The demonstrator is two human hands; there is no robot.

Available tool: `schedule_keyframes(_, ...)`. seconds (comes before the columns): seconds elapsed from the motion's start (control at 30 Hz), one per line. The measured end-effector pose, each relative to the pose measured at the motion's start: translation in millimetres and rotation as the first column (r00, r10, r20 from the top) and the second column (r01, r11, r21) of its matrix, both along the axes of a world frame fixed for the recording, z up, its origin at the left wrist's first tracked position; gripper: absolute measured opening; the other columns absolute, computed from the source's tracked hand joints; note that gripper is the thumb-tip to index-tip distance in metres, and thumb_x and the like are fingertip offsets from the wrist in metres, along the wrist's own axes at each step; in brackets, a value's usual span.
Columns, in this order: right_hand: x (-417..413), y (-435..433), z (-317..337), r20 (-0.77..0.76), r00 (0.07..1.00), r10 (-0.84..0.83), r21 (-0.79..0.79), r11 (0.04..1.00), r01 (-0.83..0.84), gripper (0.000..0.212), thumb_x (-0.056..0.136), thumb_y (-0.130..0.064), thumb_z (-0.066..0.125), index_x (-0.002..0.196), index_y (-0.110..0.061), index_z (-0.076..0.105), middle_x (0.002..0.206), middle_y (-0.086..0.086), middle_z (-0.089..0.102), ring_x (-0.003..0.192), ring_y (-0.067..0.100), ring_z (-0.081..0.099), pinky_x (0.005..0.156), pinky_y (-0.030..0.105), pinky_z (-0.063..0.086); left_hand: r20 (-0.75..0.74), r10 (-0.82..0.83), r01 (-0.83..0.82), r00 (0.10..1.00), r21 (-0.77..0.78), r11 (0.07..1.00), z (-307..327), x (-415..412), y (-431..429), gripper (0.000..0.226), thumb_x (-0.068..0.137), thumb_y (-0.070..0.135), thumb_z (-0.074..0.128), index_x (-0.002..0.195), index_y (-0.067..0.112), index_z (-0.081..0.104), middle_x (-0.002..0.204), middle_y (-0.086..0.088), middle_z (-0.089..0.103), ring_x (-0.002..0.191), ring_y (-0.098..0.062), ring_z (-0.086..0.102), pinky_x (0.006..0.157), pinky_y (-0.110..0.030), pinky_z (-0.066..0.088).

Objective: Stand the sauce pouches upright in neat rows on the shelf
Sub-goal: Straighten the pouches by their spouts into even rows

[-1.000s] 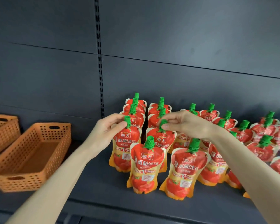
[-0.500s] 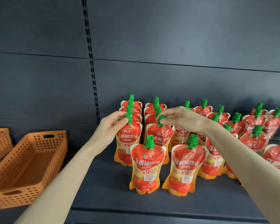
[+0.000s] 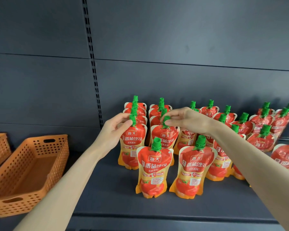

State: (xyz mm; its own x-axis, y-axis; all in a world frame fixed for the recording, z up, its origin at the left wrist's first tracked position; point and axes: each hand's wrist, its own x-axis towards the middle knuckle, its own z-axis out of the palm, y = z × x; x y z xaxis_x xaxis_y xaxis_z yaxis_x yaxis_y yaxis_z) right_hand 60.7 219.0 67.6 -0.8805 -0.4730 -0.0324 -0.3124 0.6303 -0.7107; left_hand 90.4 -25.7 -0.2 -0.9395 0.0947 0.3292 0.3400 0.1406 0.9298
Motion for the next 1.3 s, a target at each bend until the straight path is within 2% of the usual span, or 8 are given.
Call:
schedule_keyframes(0.1, 1.1, -0.1, -0.5, -0.007, 1.000, -0.003, -0.013, 1.000, 0.002, 0.025, 0.091, -0.026, 0.057, 0.115, -0.022, 0.063, 0.109, -0.006, 0.069, 0.100, -0.002, 0.060, 0.073, 0.008, 0.044, 0.008, 0.019, -0.019, 1.000, -0.024, 1.000, 0.2, 0.8, -0.1, 0.027, 0.092, 0.024, 0.050, 0.117, 0.021, 0.058, 0.115, 0.003, 0.064, 0.107, -0.011, 0.061, 0.087, -0.028, 0.053)
schedule_keyframes(0.27, 2.7, -0.5, 0.8, -0.034, 0.999, -0.003, -0.006, 1.000, 0.003, 0.028, 0.090, -0.024, 0.060, 0.117, -0.019, 0.063, 0.106, -0.006, 0.069, 0.101, 0.004, 0.062, 0.092, 0.018, 0.044, 0.016, 0.060, -0.058, 0.998, -0.080, 0.995, 6.5, 5.6, -0.3, 0.029, 0.092, 0.024, 0.051, 0.119, 0.016, 0.057, 0.117, 0.002, 0.063, 0.108, -0.011, 0.060, 0.091, -0.030, 0.051)
schedule_keyframes(0.4, 12.5, 3.1, 9.9, -0.078, 0.996, -0.032, -0.085, 0.996, 0.025, 0.028, 0.089, -0.018, 0.060, 0.117, -0.015, 0.061, 0.101, -0.005, 0.066, 0.091, -0.001, 0.061, 0.079, 0.008, 0.049, -0.146, 0.169, -0.192, 0.975, -0.161, 0.968, 17.6, 12.5, -3.3, 0.020, 0.091, 0.024, 0.056, 0.110, 0.028, 0.057, 0.114, 0.015, 0.058, 0.111, -0.001, 0.053, 0.097, -0.024, 0.042)
schedule_keyframes(0.53, 33.4, 19.1, 13.7, -0.208, 0.971, -0.122, -0.178, 0.980, 0.085, 0.024, 0.088, -0.027, 0.061, 0.110, -0.019, 0.065, 0.106, -0.006, 0.069, 0.097, 0.002, 0.064, 0.086, 0.016, 0.051, -0.263, 0.205, -0.250, 0.943, -0.150, 0.957, 24.7, 35.4, 5.1, 0.018, 0.086, 0.042, 0.058, 0.103, 0.036, 0.060, 0.109, 0.022, 0.059, 0.112, -0.001, 0.050, 0.095, -0.020, 0.038)
schedule_keyframes(0.67, 66.9, 35.1, 4.2, -0.151, 0.978, -0.144, -0.281, 0.955, 0.097, 0.039, 0.075, -0.047, 0.061, 0.105, -0.023, 0.068, 0.106, -0.009, 0.070, 0.104, 0.004, 0.063, 0.092, 0.025, 0.048, -0.210, 0.021, -0.049, 0.978, -0.130, 0.990, 17.9, 58.9, 32.3, 0.031, 0.078, 0.048, 0.058, 0.104, 0.033, 0.064, 0.106, 0.021, 0.065, 0.106, 0.000, 0.058, 0.090, -0.022, 0.047)
schedule_keyframes(0.83, 92.7, 52.2, -29.4, -0.066, 0.985, -0.162, -0.330, 0.935, 0.131, 0.033, 0.072, -0.026, 0.073, 0.104, -0.020, 0.065, 0.100, -0.006, 0.072, 0.092, 0.003, 0.067, 0.079, 0.015, 0.051, -0.079, -0.074, 0.069, 0.994, -0.065, 0.996, -6.9, 70.5, 55.1, 0.037, 0.073, 0.040, 0.075, 0.106, 0.031, 0.061, 0.105, 0.018, 0.066, 0.102, 0.000, 0.061, 0.083, -0.016, 0.051)
schedule_keyframes(1.03, 90.4, 39.3, -60.4, -0.059, 0.976, -0.208, -0.418, 0.893, 0.165, 0.029, 0.081, -0.009, 0.069, 0.109, -0.012, 0.064, 0.100, -0.005, 0.072, 0.091, 0.006, 0.068, 0.075, 0.015, 0.053, -0.045, -0.045, 0.045, 0.998, 0.003, 0.999, -14.4, 70.8, 46.6, 0.020, 0.081, 0.013, 0.068, 0.097, 0.023, 0.062, 0.094, 0.011, 0.070, 0.092, -0.006, 0.067, 0.072, -0.019, 0.054)
schedule_keyframes(1.3, 64.8, -5.3, -60.8, -0.031, 0.988, -0.151, -0.425, 0.897, 0.124, 0.033, 0.083, -0.014, 0.067, 0.116, -0.012, 0.061, 0.111, -0.001, 0.069, 0.100, 0.009, 0.066, 0.087, 0.026, 0.054, 0.011, 0.006, -0.006, 1.000, -0.043, 0.999, -9.9, 56.4, 11.2, 0.027, 0.080, 0.017, 0.069, 0.105, 0.025, 0.062, 0.106, 0.006, 0.069, 0.099, -0.010, 0.066, 0.083, -0.031, 0.055)
